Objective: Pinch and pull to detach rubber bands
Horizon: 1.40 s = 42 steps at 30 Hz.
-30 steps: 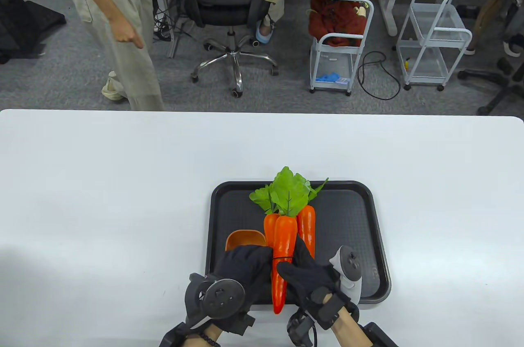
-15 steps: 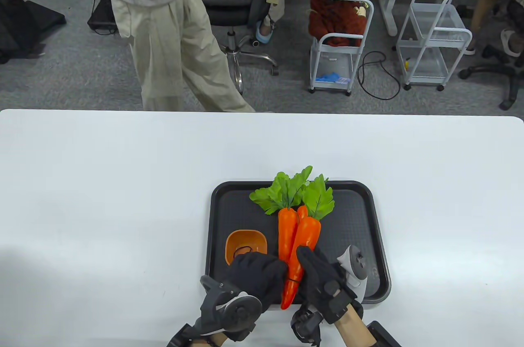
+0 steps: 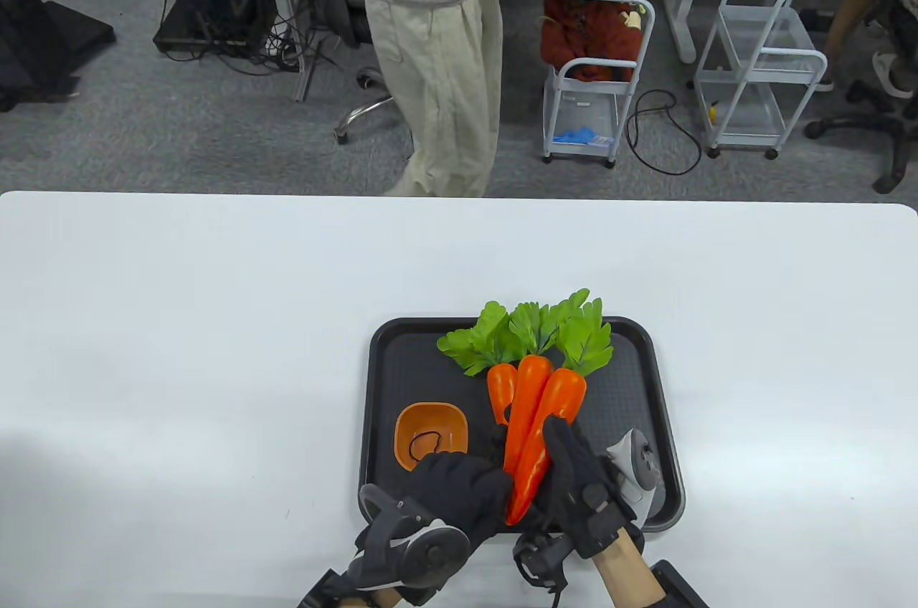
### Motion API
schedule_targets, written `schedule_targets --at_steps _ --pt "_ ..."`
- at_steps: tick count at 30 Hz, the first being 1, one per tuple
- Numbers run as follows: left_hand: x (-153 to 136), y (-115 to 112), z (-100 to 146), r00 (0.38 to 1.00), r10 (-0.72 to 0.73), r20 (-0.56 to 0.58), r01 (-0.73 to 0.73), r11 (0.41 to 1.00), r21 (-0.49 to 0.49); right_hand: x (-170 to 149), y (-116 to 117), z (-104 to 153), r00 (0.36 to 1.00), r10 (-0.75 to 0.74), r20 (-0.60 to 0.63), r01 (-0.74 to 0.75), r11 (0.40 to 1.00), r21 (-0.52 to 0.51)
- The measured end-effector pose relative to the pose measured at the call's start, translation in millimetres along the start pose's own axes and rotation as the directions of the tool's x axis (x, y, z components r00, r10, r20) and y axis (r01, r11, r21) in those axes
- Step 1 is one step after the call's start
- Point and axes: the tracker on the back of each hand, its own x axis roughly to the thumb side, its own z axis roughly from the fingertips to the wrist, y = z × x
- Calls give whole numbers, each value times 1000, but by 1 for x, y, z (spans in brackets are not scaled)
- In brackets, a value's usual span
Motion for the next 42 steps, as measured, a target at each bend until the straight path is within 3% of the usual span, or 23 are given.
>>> schedule_targets --at_steps 6,11,23,36,42 --pt "-2 1 1 1000 -8 -7 8 1000 -2 3 -11 1 1000 3 13 -2 998 -65" --pt "-13 10 -2 998 -32 -48 33 999 15 13 -19 3 995 96 41 -91 989 -118" --pt "-58 42 -32 946 -218 -241 213 976 -46 23 -27 6 987 148 59 -137 976 -167" --pt "-79 10 -64 873 -404 -272 344 907 -244 24 -27 6 988 147 54 -136 977 -166" --pt "-81 -10 -69 844 -483 -234 399 856 -328 24 -28 5 988 146 51 -136 977 -164"
